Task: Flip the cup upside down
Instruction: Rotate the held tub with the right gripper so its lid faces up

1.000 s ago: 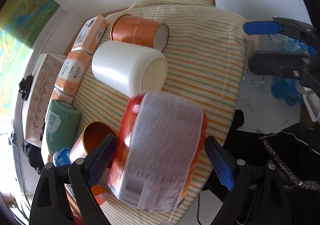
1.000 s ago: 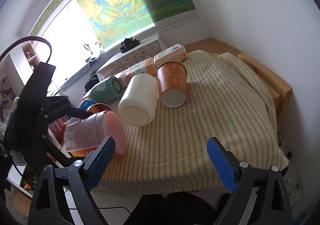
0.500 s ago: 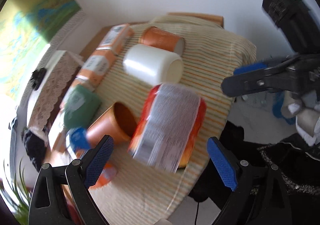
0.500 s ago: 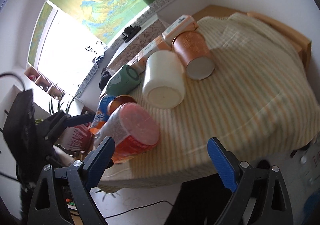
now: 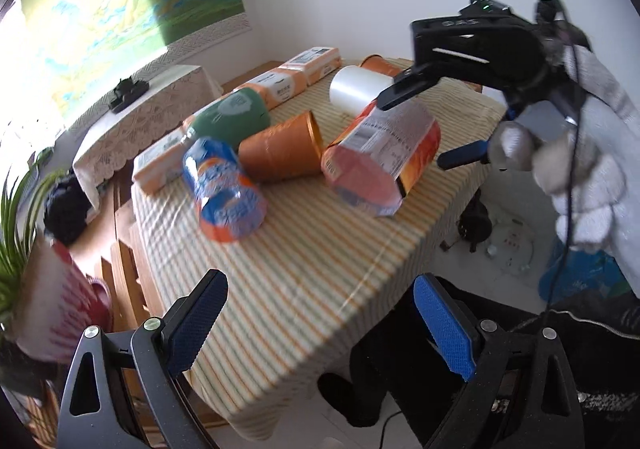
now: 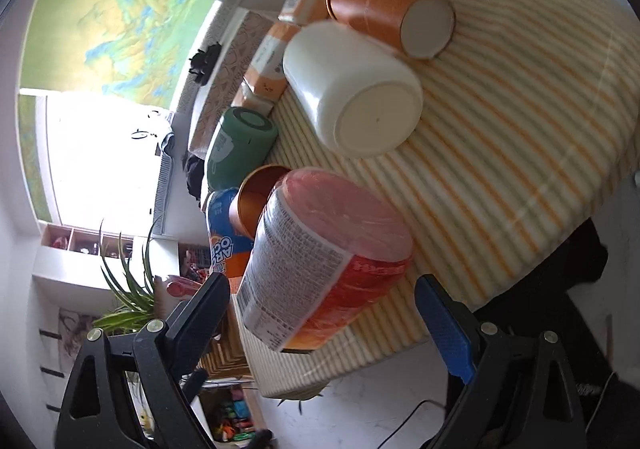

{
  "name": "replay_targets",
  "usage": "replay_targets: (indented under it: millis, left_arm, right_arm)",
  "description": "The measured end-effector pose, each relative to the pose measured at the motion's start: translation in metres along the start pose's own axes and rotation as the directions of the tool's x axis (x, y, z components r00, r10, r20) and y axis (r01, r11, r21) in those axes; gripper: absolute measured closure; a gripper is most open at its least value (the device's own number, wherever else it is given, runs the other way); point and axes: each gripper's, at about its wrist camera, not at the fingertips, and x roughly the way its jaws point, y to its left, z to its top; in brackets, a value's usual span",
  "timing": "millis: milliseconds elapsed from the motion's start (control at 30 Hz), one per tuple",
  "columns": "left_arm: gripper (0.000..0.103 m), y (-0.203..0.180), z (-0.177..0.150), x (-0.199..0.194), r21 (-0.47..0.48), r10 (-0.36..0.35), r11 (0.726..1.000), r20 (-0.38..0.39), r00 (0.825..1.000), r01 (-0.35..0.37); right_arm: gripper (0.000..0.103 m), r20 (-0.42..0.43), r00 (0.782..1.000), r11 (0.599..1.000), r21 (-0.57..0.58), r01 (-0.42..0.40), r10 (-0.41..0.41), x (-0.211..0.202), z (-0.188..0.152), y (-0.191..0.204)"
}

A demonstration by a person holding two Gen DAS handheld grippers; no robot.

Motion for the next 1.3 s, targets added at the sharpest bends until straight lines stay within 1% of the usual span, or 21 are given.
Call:
replay_targets:
  millis: [133, 233, 367, 467, 533, 600, 700, 800, 900, 967, 1000, 1067, 1100, 1200, 1267, 1300]
  left_arm:
    - [0.007, 0.009, -0.01, -0.001, -0.043, -0.011, 0.999, 0.019, 1.0, 0.011]
    - [0.007, 0.014, -0.017, 0.001, -0.062, -0.008, 0.998, 0.021, 1.0, 0.009]
    - [0.007, 0.016, -0.019, 0.002, -0.084, -0.002, 0.996, 0.029, 1.0, 0.005]
    - [0.007, 0.017, -0.019, 0.001, -0.12, 0.005, 0.993, 0.045, 0.999, 0.001]
    - [0.007, 0.019, -0.018, 0.001, -0.167, 0.002, 0.986, 0.063, 0.998, 0.009]
    - [0.007, 0.019, -0.02, 0.0, -0.226, -0.008, 0.974, 0.091, 0.996, 0.028]
    - [0.007, 0.017, -0.025, -0.003, -0.299, -0.028, 0.952, 0.133, 0.991, 0.067]
    - [0.007, 0.02, -0.035, -0.002, -0.384, -0.029, 0.919, 0.155, 0.988, 0.087]
    - [0.007, 0.024, -0.041, -0.002, -0.448, -0.042, 0.886, 0.17, 0.984, 0.115]
    - [0.007, 0.022, -0.042, 0.001, -0.47, -0.026, 0.877, 0.169, 0.985, 0.103]
    - [0.007, 0.021, -0.042, 0.001, -0.475, -0.019, 0.875, 0.164, 0.986, 0.096]
    - [0.007, 0.019, -0.041, 0.003, -0.479, -0.011, 0.874, 0.158, 0.987, 0.086]
    - [0.007, 0.017, -0.04, 0.003, -0.478, -0.008, 0.875, 0.155, 0.988, 0.083]
    - [0.007, 0.013, -0.037, 0.005, -0.478, -0.001, 0.875, 0.149, 0.989, 0.073]
    - [0.007, 0.01, -0.036, 0.008, -0.477, -0.005, 0.876, 0.145, 0.989, 0.074]
    - [0.007, 0.009, -0.035, 0.01, -0.476, -0.008, 0.876, 0.14, 0.99, 0.074]
  right_arm:
    - [0.012, -0.007, 0.999, 0.997, 0.073, 0.031, -0.031, 0.018, 0.009, -0.004]
    - [0.012, -0.001, 1.0, 0.997, 0.066, 0.026, -0.026, 0.021, 0.014, -0.005]
    - [0.012, 0.006, 0.999, 0.999, 0.001, 0.039, -0.039, 0.02, 0.018, 0.0]
    - [0.014, -0.005, 1.0, 0.999, -0.048, 0.021, -0.021, 0.022, 0.019, 0.001]
    - [0.014, -0.015, 1.0, 0.997, -0.076, 0.005, -0.006, 0.021, 0.02, 0.0]
    - [0.014, -0.024, 1.0, 0.991, -0.131, -0.012, 0.009, 0.018, 0.019, 0.001]
    - [0.014, -0.016, 1.0, 0.973, -0.23, -0.01, 0.007, 0.013, 0.015, 0.006]
    - [0.015, 0.035, 0.999, 0.934, -0.356, 0.021, -0.009, 0.004, 0.008, 0.015]
    - [0.015, 0.072, 0.997, 0.886, -0.463, 0.032, 0.002, -0.002, 0.003, 0.022]
    - [0.015, 0.1, 0.995, 0.851, -0.523, 0.048, 0.005, -0.003, 0.001, 0.027]
    - [0.015, 0.114, 0.993, 0.839, -0.541, 0.059, 0.003, -0.002, 0.0, 0.028]
    - [0.015, 0.158, 0.987, 0.798, -0.596, 0.093, 0.004, -0.004, -0.003, 0.033]
    - [0.016, 0.173, 0.985, 0.785, -0.61, 0.108, -0.001, -0.005, -0.004, 0.034]
    - [0.016, 0.255, 0.967, 0.715, -0.679, 0.17, 0.012, -0.009, -0.01, 0.039]
    - [0.016, 0.319, 0.947, 0.664, -0.715, 0.218, 0.033, -0.013, -0.016, 0.043]
    - [0.016, 0.359, 0.932, 0.623, -0.74, 0.253, 0.049, -0.013, -0.021, 0.045]
